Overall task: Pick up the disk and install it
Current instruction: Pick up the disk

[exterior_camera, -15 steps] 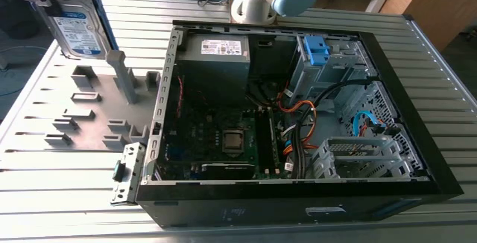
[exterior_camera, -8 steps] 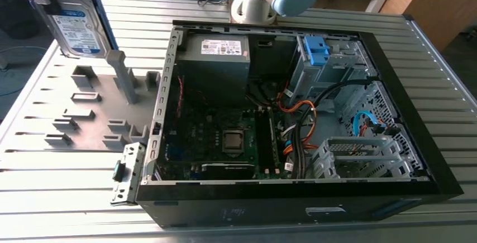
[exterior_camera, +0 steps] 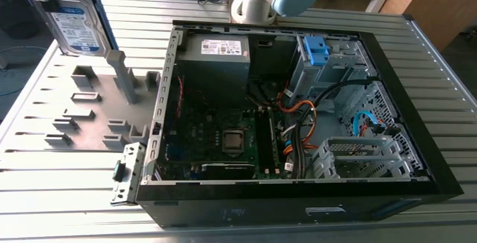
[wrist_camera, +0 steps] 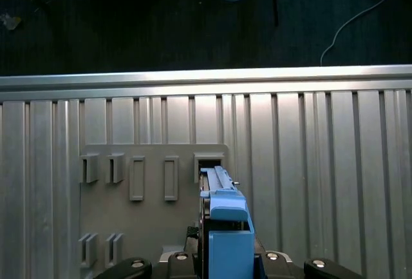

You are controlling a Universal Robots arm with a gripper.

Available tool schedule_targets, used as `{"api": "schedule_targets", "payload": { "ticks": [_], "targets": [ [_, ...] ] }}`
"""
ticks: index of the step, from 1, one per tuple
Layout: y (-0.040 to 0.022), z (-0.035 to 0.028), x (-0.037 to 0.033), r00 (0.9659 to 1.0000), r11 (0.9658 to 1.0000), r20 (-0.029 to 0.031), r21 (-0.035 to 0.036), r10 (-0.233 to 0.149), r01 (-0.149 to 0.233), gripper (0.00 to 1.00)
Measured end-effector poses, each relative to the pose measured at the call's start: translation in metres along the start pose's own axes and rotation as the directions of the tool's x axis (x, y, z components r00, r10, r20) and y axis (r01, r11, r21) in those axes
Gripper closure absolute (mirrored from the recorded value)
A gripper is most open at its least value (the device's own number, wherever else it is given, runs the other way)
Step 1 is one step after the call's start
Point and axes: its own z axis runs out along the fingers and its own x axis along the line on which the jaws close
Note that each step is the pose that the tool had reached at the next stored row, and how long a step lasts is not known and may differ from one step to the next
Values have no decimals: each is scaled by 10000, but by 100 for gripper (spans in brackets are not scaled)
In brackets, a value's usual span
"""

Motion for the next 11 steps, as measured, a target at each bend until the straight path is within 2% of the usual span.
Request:
{"api": "schedule_targets", "payload": {
  "ticks": [6, 11],
  "targets": [
    [1, -51, -1, 10000, 10000, 76, -3, -1, 1, 64],
    [2, -79, -1, 9998, 10000, 187, -9, -4, 4, 64]
  ]
}}
